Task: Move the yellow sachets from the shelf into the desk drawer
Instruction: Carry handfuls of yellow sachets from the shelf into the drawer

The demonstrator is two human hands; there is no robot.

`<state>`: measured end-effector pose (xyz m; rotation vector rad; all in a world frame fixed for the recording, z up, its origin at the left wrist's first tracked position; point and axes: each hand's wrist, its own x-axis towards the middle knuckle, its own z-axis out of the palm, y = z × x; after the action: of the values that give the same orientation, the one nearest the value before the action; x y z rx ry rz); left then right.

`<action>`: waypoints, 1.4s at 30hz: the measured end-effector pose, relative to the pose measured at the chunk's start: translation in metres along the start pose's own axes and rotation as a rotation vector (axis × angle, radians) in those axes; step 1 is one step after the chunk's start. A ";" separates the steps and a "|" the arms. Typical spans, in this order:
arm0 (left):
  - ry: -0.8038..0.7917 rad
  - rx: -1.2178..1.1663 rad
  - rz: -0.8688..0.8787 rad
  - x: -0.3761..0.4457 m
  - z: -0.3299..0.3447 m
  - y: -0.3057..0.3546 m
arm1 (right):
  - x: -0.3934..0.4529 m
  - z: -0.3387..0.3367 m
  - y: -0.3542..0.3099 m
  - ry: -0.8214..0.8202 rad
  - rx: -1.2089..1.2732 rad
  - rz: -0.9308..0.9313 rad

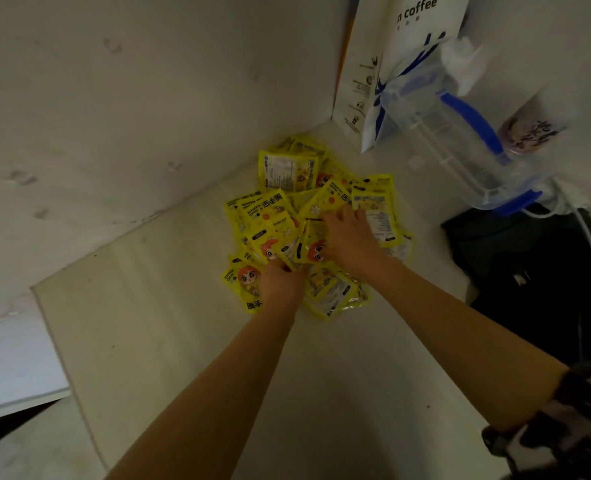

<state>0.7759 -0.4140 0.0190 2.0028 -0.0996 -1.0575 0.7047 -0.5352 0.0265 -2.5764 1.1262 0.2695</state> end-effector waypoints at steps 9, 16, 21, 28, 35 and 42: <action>-0.003 -0.160 -0.027 -0.002 -0.021 -0.006 | -0.017 0.000 -0.006 0.020 0.154 -0.024; 0.025 -0.110 -0.008 -0.001 -0.033 -0.006 | -0.026 -0.013 0.007 -0.002 0.515 0.119; 0.106 -0.097 0.022 0.005 -0.046 -0.006 | -0.025 -0.029 0.037 0.094 0.585 0.287; 0.134 -0.084 -0.016 0.011 -0.049 -0.009 | -0.003 -0.022 0.070 0.110 0.643 0.498; 0.277 0.151 -0.031 0.022 -0.043 -0.022 | 0.020 -0.006 0.079 0.082 0.626 0.595; 0.304 0.137 -0.049 0.049 -0.043 -0.049 | 0.027 -0.012 0.071 -0.015 0.567 0.674</action>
<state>0.8237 -0.3756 -0.0356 2.2768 0.0401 -0.7826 0.6709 -0.6031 0.0150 -1.6543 1.7382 0.0907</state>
